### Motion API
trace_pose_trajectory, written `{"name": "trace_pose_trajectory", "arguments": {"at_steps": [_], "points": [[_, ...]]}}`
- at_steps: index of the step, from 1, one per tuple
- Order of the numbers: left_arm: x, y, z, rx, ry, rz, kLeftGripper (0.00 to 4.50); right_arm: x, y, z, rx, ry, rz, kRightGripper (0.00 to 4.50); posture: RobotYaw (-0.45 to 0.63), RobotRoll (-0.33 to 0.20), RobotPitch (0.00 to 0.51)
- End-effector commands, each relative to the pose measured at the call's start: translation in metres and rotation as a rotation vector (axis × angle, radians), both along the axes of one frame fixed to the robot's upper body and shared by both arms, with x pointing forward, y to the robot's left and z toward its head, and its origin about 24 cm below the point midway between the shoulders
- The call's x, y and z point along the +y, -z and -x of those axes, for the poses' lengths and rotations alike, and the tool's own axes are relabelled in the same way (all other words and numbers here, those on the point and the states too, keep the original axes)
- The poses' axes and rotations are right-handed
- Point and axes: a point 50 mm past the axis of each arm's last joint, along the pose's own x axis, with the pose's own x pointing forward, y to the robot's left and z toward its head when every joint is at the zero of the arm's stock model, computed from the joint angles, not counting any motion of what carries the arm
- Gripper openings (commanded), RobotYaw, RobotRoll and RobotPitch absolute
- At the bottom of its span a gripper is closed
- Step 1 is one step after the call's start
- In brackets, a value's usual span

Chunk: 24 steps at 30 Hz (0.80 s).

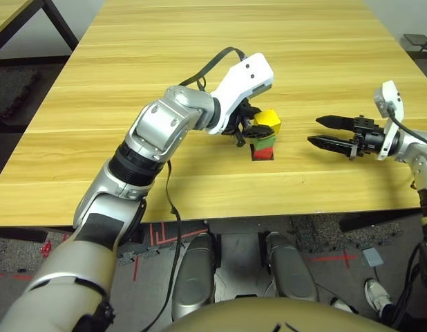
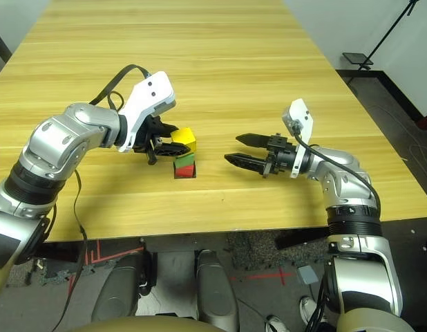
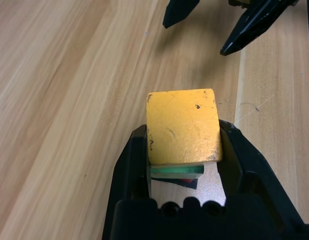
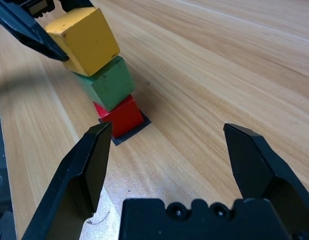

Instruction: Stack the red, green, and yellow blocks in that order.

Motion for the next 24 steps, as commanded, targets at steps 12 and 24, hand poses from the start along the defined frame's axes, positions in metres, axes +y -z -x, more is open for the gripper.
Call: {"name": "trace_pose_trajectory", "arguments": {"at_steps": [12, 24], "points": [[0.011, -0.047, 0.001, -0.184, -0.154, 0.311, 4.48, -0.011, -0.012, -0.004, -0.060, 0.079, -0.046, 4.50, 0.18, -0.028, 0.139], [0.155, -0.031, 0.034, -0.631, -0.900, 0.530, 4.48, -0.083, -0.015, -0.012, -0.247, 0.699, -0.214, 4.50, 0.21, -0.064, 0.116]]}}
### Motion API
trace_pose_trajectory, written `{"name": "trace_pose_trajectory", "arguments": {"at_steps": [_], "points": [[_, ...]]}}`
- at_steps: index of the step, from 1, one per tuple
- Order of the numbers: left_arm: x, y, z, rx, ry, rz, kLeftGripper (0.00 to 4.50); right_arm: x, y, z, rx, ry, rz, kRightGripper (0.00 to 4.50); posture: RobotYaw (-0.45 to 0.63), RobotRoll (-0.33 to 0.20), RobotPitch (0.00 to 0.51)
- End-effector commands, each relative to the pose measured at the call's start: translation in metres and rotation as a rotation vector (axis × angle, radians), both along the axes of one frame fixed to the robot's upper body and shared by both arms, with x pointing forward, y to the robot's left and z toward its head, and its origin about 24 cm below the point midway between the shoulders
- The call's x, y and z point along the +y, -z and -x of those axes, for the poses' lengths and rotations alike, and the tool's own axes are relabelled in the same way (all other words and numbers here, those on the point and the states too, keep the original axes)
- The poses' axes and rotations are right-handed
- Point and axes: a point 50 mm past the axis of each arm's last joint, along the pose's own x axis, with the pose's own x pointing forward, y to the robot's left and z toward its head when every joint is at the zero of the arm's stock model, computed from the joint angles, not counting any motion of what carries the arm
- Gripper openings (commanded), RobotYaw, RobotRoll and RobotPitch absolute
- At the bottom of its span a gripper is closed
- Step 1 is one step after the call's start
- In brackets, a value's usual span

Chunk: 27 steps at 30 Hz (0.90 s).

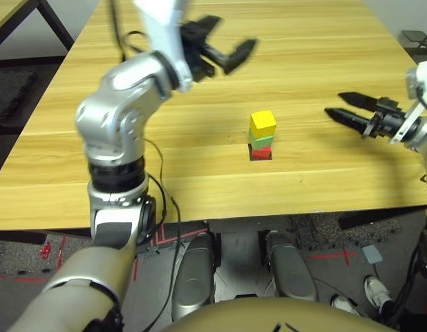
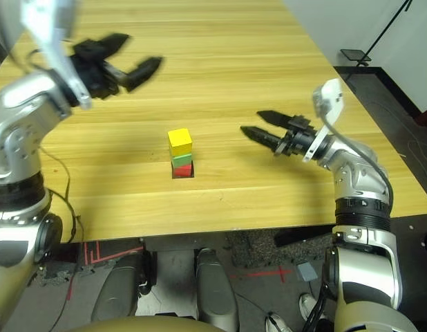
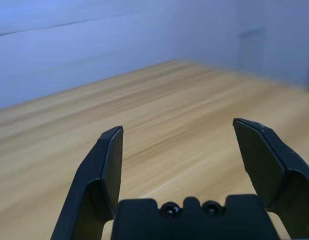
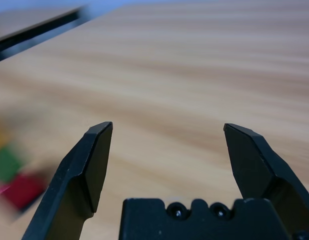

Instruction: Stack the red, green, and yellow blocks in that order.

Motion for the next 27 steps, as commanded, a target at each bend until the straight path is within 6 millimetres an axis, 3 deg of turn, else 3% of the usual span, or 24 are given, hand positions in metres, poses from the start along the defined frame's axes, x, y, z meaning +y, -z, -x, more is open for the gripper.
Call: {"name": "trace_pose_trajectory", "arguments": {"at_steps": [1, 7, 10, 19, 27], "points": [[0.024, 0.015, 0.020, -0.063, -0.153, 0.002, 4.48, -0.024, 0.014, 0.003, -0.030, 0.203, -0.042, 4.50, 0.21, -0.066, 0.115], [0.051, 0.064, 0.054, -0.006, -0.353, 0.008, 4.48, -0.057, 0.040, 0.016, -0.021, 0.482, -0.079, 4.50, 0.23, -0.086, 0.104], [0.050, 0.081, 0.064, 0.022, -0.383, 0.019, 4.48, -0.067, 0.050, 0.023, -0.012, 0.558, -0.081, 4.50, 0.23, -0.093, 0.101], [0.031, 0.100, 0.054, 0.055, -0.350, 0.057, 4.48, -0.085, 0.053, 0.032, 0.019, 0.689, -0.048, 4.50, 0.20, -0.101, 0.107], [0.025, 0.107, 0.046, 0.057, -0.339, 0.065, 4.48, -0.082, 0.052, 0.027, 0.043, 0.660, -0.007, 4.50, 0.16, -0.116, 0.128]]}}
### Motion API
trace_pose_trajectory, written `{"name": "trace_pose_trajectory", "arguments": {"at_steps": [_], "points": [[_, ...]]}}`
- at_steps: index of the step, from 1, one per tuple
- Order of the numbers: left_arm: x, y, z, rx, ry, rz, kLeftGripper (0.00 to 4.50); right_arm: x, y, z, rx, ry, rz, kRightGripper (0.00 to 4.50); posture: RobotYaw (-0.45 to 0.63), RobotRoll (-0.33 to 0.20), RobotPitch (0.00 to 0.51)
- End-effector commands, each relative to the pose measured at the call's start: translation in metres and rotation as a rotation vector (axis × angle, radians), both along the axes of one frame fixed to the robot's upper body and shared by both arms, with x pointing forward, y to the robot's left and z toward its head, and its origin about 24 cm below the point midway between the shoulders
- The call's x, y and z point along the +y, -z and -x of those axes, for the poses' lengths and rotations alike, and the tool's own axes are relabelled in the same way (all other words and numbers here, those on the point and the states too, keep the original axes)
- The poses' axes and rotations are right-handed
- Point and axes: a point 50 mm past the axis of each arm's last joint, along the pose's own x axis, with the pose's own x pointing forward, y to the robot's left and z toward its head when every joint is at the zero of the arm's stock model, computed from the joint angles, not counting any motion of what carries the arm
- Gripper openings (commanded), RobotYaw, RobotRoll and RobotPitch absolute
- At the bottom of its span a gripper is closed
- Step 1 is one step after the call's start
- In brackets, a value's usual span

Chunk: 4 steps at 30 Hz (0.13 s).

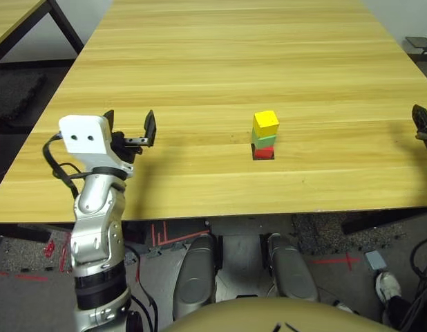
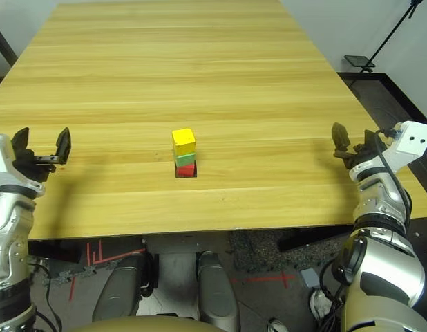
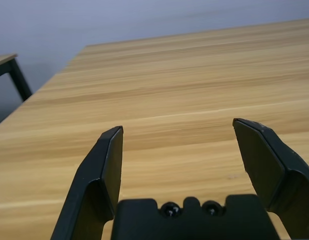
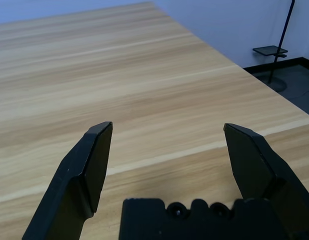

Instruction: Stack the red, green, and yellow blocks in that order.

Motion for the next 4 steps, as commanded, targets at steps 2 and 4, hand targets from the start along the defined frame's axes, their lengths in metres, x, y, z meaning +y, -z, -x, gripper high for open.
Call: {"name": "trace_pose_trajectory", "arguments": {"at_steps": [2, 4], "points": [[0.0085, 0.0108, 0.0049, 0.022, -0.062, -0.005, 4.48, 0.0004, -0.0047, -0.0022, 0.011, -0.024, 0.035, 4.50, 0.16, -0.120, 0.124], [0.0159, 0.0157, 0.0079, 0.035, -0.099, 0.008, 4.48, 0.0005, -0.0055, -0.0024, 0.015, -0.032, 0.045, 4.50, 0.16, -0.124, 0.122]]}}
